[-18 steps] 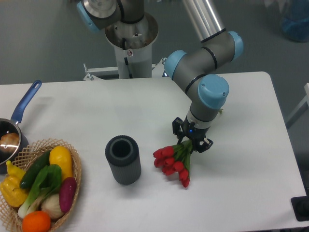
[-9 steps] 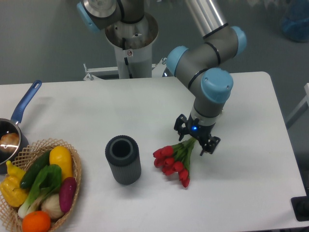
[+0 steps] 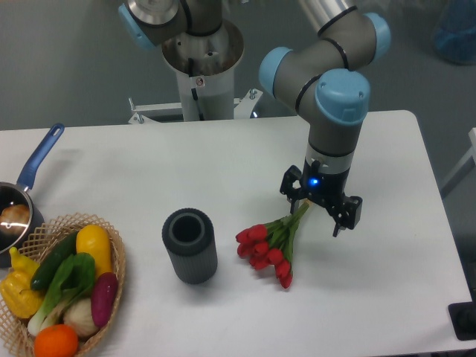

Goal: Place the flowers on the table
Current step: 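Raise the open gripper up away from the tulips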

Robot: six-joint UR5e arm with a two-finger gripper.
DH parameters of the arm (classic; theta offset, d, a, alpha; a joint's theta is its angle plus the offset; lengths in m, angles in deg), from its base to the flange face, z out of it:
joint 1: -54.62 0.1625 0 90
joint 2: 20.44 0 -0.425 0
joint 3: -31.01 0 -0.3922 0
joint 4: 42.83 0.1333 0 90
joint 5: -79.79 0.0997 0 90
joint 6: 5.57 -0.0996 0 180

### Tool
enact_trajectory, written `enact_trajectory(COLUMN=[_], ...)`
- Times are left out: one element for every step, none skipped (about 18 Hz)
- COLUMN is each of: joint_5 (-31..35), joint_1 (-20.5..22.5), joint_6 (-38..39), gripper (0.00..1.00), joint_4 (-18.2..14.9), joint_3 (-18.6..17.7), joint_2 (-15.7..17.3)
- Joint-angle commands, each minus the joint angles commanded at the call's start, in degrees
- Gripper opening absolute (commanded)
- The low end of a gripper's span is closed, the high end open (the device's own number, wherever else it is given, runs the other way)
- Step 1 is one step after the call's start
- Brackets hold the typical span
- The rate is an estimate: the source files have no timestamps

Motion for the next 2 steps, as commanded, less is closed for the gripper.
enact_trajectory(joint_5=[0.1,0.1], joint_1=[0.0,-0.1], joint_6=[0.0,0.0], gripper=[1.00,1.00], joint_4=[0.1,0.1], joint_3=[0.0,0.0], joint_2=[0.1,0.3])
